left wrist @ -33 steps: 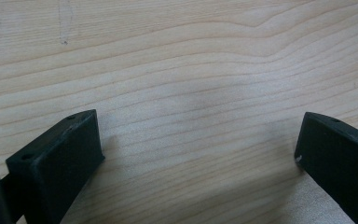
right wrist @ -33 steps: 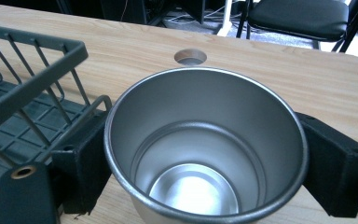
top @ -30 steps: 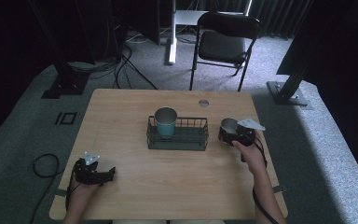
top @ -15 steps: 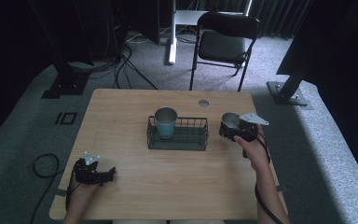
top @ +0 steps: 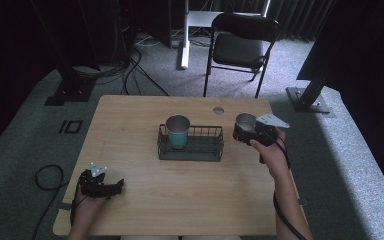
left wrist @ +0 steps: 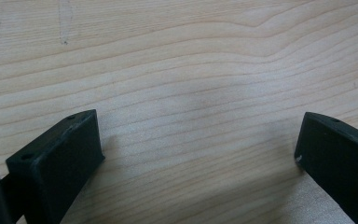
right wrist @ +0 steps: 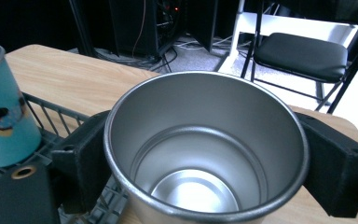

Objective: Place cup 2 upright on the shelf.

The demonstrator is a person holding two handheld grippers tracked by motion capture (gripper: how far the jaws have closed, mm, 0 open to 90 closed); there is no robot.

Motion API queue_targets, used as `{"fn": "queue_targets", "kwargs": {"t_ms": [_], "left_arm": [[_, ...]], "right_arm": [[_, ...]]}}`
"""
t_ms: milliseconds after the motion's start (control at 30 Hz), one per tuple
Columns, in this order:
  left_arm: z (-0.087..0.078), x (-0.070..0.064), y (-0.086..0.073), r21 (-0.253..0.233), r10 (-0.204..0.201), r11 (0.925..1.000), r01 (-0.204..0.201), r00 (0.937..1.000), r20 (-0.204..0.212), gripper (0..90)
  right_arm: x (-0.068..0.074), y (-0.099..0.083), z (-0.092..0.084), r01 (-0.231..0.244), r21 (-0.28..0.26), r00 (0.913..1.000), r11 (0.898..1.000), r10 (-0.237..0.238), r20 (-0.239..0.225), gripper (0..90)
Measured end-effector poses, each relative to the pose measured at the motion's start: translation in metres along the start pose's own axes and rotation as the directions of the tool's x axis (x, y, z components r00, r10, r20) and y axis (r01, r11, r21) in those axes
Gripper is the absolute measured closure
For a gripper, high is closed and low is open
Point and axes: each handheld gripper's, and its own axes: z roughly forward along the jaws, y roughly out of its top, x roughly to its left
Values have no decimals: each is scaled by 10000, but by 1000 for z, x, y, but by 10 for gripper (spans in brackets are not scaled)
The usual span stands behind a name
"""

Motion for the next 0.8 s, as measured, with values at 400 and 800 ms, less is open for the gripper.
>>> {"fn": "queue_targets", "kwargs": {"t_ms": [400,800], "left_arm": [[0,0,0,-2,7,10000,-7,10000,-8,11],[0,0,0,-1,-2,10000,2,10000,2,11]], "right_arm": [[20,25,-2,257,-274,9981,9993,-271,-549,134],[46,39,5,485,-411,9919,9980,-530,-1154,134]]}}
